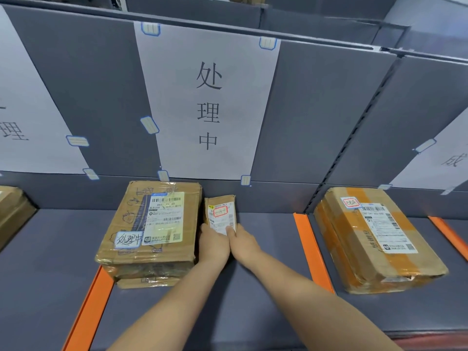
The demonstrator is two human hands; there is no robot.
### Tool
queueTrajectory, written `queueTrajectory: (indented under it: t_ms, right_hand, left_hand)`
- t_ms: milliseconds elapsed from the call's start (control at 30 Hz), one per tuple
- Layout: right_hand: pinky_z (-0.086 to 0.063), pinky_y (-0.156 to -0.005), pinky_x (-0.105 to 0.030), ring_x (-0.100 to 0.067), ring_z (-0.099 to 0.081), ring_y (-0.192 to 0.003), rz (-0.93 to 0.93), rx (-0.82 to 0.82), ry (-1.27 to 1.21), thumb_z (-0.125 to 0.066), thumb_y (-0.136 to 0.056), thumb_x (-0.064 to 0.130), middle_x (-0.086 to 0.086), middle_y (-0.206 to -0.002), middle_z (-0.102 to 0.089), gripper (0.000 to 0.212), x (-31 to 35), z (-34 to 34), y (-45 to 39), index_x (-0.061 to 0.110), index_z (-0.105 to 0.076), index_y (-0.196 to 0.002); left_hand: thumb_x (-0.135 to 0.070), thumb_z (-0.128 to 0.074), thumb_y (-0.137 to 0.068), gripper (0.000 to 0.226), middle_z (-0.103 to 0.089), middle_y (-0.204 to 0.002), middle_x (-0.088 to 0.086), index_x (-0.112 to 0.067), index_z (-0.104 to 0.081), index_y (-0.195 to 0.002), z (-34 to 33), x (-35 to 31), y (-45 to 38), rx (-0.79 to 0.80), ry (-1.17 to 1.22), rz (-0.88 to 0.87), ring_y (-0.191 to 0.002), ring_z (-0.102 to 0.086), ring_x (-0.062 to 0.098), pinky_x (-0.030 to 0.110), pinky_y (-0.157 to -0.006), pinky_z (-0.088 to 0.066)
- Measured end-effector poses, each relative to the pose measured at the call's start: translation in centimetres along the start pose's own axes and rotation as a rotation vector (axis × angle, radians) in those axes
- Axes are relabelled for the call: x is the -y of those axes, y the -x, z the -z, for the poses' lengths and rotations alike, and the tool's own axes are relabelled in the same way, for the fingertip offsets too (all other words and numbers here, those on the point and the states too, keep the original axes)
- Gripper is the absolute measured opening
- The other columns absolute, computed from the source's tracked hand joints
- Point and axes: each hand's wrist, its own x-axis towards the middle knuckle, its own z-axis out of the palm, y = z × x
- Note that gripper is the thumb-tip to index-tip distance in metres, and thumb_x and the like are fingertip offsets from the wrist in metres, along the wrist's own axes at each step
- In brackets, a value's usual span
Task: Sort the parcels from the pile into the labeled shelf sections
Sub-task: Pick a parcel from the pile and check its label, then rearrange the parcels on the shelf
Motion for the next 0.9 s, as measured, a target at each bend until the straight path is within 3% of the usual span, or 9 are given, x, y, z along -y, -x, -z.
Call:
queueTrajectory:
  t_ms: [200, 333, 533, 767, 833, 900]
  right_hand:
    - [-0.032, -0.113, -0.036, -0.021, -0.046, -0.132, 0.026, 0.088, -0.215, -0.038, -0.102, 0.039, 0.002, -0.147, -0.047, 0.049, 0.0, 0.6, 0.5, 0.026, -0.032, -0.149]
    - [-0.027, -0.117, -0.039, -0.021, -0.037, -0.139, -0.009, 0.113, -0.21, -0.04, -0.098, 0.05, 0.003, -0.154, -0.036, 0.067, -0.1, 1.1, 1.1, 0.026, -0.015, -0.156]
    - [-0.018, -0.115, -0.03, -0.021, -0.022, -0.147, 0.013, 0.063, -0.182, -0.034, -0.103, 0.044, -0.004, -0.16, -0.022, 0.064, -0.1, 3.3, 3.1, 0.013, -0.015, -0.155]
    - [-0.018, -0.114, -0.028, -0.021, -0.02, -0.147, 0.055, -0.033, -0.148, -0.032, -0.103, 0.043, -0.004, -0.16, -0.022, 0.061, -0.6, 7.1, 4.8, 0.01, -0.02, -0.154]
    - [-0.024, -0.111, -0.027, -0.023, -0.033, -0.141, 0.064, -0.082, -0.112, -0.036, -0.103, 0.041, -0.006, -0.155, -0.033, 0.059, -0.5, 8.3, 5.9, 0.008, -0.028, -0.151]
    - [-0.037, -0.109, -0.035, -0.025, -0.052, -0.12, 0.057, -0.136, -0.135, -0.043, -0.1, 0.041, -0.008, -0.141, -0.05, 0.049, -1.0, 9.5, 6.6, 0.01, -0.045, -0.139]
  left_hand:
    - [-0.011, -0.055, -0.092, 0.04, -0.05, -0.128, 0.02, 0.001, -0.04, -0.127, -0.1, -0.8, 0.5, -0.067, -0.043, -0.001, -0.116, -0.052, 0.037, 0.047, -0.096, -0.046]
    - [-0.012, -0.057, -0.088, 0.056, -0.042, -0.135, 0.018, -0.002, -0.034, -0.138, -0.2, -1.4, 1.0, -0.111, -0.15, -0.068, -0.124, -0.044, 0.036, 0.045, -0.103, -0.039]
    - [-0.012, -0.051, -0.09, 0.065, -0.026, -0.152, 0.015, -0.002, -0.023, -0.147, 0.2, -3.0, 2.9, -0.134, -0.3, -0.223, -0.142, -0.02, 0.029, 0.037, -0.114, -0.02]
    - [-0.014, -0.051, -0.088, 0.037, -0.047, -0.132, 0.018, -0.001, -0.048, -0.123, 0.2, -5.7, 4.8, -0.121, -0.303, -0.326, -0.126, -0.041, 0.033, 0.038, -0.099, -0.036]
    - [-0.014, -0.05, -0.088, 0.033, -0.054, -0.127, 0.017, -0.003, -0.052, -0.12, -0.2, -6.4, 5.3, -0.071, -0.3, -0.365, -0.119, -0.048, 0.034, 0.037, -0.095, -0.039]
    - [-0.016, -0.049, -0.089, 0.027, -0.06, -0.12, 0.013, -0.009, -0.055, -0.115, -0.7, -7.1, 6.0, 0.017, -0.279, -0.366, -0.11, -0.054, 0.033, 0.037, -0.089, -0.045]
